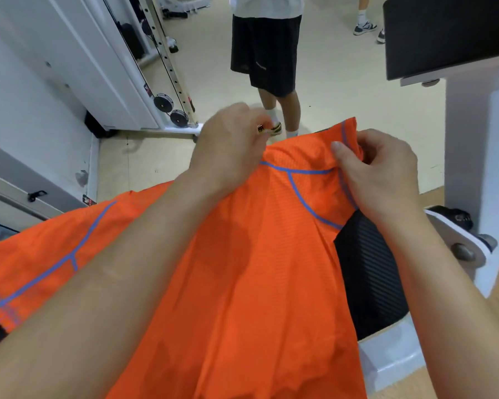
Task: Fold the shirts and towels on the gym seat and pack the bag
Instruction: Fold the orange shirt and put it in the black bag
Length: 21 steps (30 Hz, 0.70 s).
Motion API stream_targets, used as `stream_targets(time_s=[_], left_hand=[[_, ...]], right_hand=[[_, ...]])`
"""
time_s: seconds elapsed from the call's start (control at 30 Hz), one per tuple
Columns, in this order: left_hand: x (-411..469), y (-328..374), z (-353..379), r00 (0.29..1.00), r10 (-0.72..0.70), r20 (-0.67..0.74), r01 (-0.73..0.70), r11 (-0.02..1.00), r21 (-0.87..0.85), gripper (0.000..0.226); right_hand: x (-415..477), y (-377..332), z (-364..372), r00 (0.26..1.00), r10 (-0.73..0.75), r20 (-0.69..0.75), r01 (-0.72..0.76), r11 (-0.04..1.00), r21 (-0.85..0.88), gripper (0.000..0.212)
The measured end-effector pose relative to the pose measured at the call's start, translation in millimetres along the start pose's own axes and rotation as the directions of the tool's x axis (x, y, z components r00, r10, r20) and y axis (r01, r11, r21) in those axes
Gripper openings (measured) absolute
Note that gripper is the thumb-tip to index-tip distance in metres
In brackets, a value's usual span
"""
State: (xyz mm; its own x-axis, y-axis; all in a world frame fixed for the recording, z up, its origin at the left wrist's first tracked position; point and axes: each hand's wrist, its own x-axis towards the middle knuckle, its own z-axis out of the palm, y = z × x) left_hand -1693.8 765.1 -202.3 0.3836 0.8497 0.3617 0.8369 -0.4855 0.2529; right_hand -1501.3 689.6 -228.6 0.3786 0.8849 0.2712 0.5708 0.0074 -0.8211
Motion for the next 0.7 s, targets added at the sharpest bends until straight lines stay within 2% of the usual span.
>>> stream_targets(time_s=[0.07, 0.1, 0.13, 0.17, 0.2, 0.23, 0.27, 0.37, 0.4, 0.5, 0.6, 0.7], left_hand=[[-26, 22, -2, 0.993, 0.028, 0.111, -0.009, 0.985, -0.17, 0.022], [-34, 32, -4, 0.982, -0.038, 0.187, 0.101, 0.936, -0.338, 0.021], [-39, 40, -8, 0.951, -0.152, 0.268, 0.279, 0.796, -0.537, 0.022], [-38, 46, -13, 0.891, -0.255, 0.376, 0.452, 0.58, -0.678, 0.025], [-36, 49, -16, 0.836, -0.31, 0.453, 0.547, 0.399, -0.736, 0.027], [-33, 50, -17, 0.817, -0.334, 0.47, 0.569, 0.337, -0.75, 0.027], [-30, 51, -16, 0.825, -0.351, 0.442, 0.556, 0.365, -0.747, 0.028], [-27, 47, -4, 0.894, -0.383, 0.232, 0.436, 0.626, -0.646, 0.037], [-26, 44, -1, 0.915, -0.363, 0.174, 0.388, 0.682, -0.62, 0.036], [-25, 32, 2, 0.954, -0.298, 0.041, 0.274, 0.805, -0.526, 0.032], [-27, 26, 2, 0.987, -0.134, -0.088, 0.098, 0.937, -0.337, 0.026], [-31, 16, 8, 0.997, -0.005, -0.073, -0.003, 0.994, -0.105, 0.026]], right_hand=[[-4, -10, -1, 1.0, -0.024, -0.001, 0.024, 1.0, 0.015, 0.007], [-7, -15, 0, 0.999, -0.04, 0.013, 0.04, 0.999, 0.017, 0.006], [-11, -21, 2, 0.997, -0.063, 0.041, 0.063, 0.998, 0.002, 0.008], [-17, -26, 5, 0.993, -0.091, 0.08, 0.093, 0.995, -0.02, 0.011], [-22, -31, 8, 0.985, -0.122, 0.126, 0.126, 0.992, -0.029, 0.013], [-27, -36, 11, 0.973, -0.144, 0.181, 0.151, 0.988, -0.023, 0.013], [-31, -38, 13, 0.957, -0.153, 0.245, 0.16, 0.987, -0.009, 0.013], [-38, -35, 15, 0.905, -0.128, 0.407, 0.106, 0.991, 0.076, 0.017], [-40, -29, 15, 0.908, -0.109, 0.403, 0.065, 0.991, 0.121, 0.02], [-47, -11, 15, 0.961, -0.049, 0.272, 0.004, 0.986, 0.164, 0.02], [-60, 3, 18, 0.965, -0.085, 0.248, 0.084, 0.996, 0.014, 0.026], [-76, 11, 18, 0.945, -0.147, 0.294, 0.2, 0.967, -0.159, 0.043]])
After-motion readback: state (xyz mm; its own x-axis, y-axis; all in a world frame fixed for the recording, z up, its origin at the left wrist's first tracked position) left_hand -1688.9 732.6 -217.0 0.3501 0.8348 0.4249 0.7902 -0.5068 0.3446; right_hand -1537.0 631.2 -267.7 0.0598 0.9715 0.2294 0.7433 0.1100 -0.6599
